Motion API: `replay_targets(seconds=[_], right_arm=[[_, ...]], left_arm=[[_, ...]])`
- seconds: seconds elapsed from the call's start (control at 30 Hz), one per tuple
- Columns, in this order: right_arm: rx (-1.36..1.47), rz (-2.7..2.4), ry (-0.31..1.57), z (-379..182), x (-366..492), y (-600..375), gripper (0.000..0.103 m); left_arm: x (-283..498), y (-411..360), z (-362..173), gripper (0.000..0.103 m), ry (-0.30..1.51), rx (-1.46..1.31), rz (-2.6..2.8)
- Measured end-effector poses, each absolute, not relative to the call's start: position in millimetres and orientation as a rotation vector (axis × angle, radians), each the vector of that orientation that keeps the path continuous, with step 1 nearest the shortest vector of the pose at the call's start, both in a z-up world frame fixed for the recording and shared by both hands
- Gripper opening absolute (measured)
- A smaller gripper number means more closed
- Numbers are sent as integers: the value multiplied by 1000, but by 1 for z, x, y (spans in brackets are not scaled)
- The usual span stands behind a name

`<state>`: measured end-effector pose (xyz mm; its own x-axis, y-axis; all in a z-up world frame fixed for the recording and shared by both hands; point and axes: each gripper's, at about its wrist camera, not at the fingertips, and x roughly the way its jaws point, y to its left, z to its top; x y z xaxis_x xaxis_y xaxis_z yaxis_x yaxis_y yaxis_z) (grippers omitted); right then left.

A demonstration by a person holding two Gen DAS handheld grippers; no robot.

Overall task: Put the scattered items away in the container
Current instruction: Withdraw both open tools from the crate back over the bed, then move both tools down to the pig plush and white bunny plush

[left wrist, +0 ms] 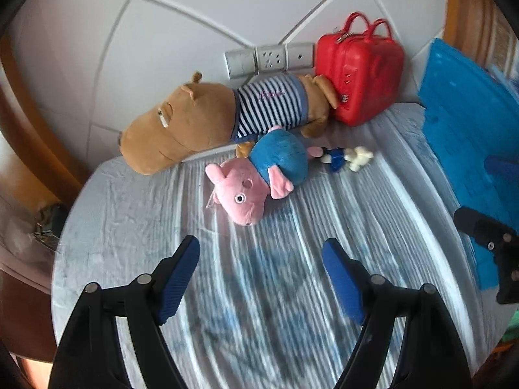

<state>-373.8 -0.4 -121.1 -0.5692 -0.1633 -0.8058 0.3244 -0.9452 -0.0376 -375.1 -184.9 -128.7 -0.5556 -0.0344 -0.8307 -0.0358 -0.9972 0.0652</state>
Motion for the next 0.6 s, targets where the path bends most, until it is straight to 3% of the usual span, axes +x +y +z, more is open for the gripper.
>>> replay_targets(seconds=[0.3,0.6], right_arm=[[1379,-2480,241,-191,-464,-3,103],[1321,-2505,310,-259,-548,-9,103]], left_arm=[[-464,-197,-194,78,-15,-1608,2724],[-541,-200,-253,78,-21,-1550,2803]])
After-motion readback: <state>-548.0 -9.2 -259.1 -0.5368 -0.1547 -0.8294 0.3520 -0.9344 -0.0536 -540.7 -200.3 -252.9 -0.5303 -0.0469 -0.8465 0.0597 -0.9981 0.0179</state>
